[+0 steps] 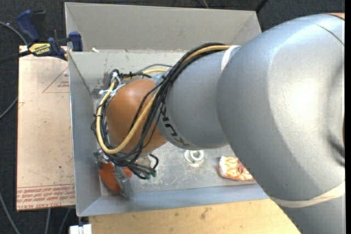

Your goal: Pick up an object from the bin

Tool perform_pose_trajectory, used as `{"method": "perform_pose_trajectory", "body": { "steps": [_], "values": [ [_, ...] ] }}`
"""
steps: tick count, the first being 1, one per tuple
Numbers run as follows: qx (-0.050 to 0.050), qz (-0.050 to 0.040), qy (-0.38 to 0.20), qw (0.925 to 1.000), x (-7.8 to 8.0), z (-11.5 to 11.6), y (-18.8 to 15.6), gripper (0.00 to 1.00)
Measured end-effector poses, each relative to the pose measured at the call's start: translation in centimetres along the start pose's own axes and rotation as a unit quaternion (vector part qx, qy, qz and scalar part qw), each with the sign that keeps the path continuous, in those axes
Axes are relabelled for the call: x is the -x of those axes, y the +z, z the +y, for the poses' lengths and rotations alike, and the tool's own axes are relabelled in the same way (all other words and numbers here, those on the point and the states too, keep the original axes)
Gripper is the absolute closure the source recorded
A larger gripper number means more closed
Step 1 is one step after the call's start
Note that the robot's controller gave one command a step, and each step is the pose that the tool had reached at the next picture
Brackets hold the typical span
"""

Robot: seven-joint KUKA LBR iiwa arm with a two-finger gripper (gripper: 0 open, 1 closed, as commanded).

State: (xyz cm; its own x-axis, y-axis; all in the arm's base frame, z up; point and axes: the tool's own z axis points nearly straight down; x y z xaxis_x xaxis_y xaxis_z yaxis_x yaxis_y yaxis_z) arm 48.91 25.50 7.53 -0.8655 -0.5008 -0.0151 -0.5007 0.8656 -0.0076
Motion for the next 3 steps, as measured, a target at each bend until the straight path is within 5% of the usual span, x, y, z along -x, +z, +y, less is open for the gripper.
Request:
{"method": "perform_pose_trajectory", "body": {
  "steps": [1,2,3],
  "values": [
    [0.005,0.0093,-0.015,0.9998,0.2,-0.3,-5.1,1.0],
    [0.005,0.008,-0.024,0.9997,0.4,-0.6,-11.9,1.0],
    [0.004,0.0043,-0.033,0.9994,2.0,-7.1,-18.2,1.0]
  ]
}}
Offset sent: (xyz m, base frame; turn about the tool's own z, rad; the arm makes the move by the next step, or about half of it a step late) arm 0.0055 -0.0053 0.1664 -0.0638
